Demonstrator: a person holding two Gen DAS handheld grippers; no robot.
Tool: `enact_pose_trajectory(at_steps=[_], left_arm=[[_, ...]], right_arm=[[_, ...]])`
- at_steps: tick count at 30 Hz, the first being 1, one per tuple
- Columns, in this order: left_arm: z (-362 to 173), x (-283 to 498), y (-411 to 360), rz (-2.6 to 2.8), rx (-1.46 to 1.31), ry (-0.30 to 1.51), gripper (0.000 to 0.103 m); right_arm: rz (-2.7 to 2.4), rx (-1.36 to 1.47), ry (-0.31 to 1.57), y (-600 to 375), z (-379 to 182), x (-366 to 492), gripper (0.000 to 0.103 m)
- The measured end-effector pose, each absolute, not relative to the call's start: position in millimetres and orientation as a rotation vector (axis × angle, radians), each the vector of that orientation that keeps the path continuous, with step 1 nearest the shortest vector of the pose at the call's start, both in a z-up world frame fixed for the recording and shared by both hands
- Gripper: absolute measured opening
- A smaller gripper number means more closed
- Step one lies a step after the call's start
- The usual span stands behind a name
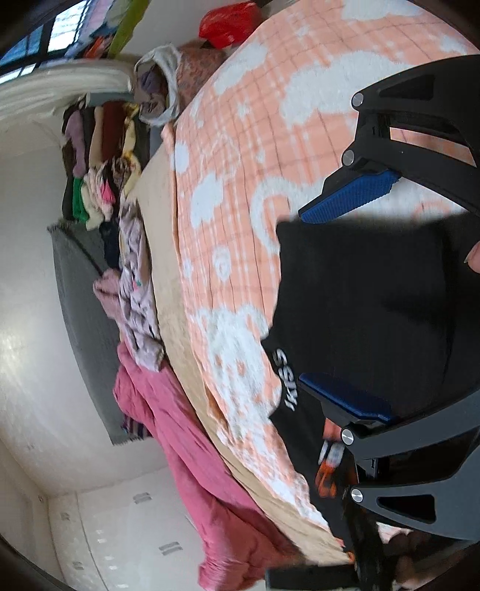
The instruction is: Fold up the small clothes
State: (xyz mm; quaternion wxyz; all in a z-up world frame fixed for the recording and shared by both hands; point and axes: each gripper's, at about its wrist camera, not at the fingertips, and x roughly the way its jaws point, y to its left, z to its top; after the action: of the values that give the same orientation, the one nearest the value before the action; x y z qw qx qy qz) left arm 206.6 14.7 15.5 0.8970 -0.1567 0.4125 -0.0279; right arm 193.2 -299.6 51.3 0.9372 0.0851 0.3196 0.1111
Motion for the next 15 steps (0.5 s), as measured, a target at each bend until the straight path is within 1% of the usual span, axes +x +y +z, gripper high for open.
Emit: enact_pose_trajectory(at_steps=[4,9,11,15], left_arm=[[29.9,203.9,30.0,-0.018,-0.301,0.818,0.007],[27.2,201.7,43.8,0.021,-0.285,0.83,0.007],[21.2,202.0,45.4,0.028,-0.271,0.858,0.009],[20.6,198.3,50.4,0.067,-0.257,0.853,0.013]], right_arm=[[0.188,0.219,0.657,-319.5,48.5,195.1,0.081],[0.169,0.22,0.664,-324.6,45.3,196.3,0.081],[0.173,0.193,0.667,-318.9,45.4,196.4,0.081],[0.196,0.136,0.671,-301.6,45.3,194.8,0.081]])
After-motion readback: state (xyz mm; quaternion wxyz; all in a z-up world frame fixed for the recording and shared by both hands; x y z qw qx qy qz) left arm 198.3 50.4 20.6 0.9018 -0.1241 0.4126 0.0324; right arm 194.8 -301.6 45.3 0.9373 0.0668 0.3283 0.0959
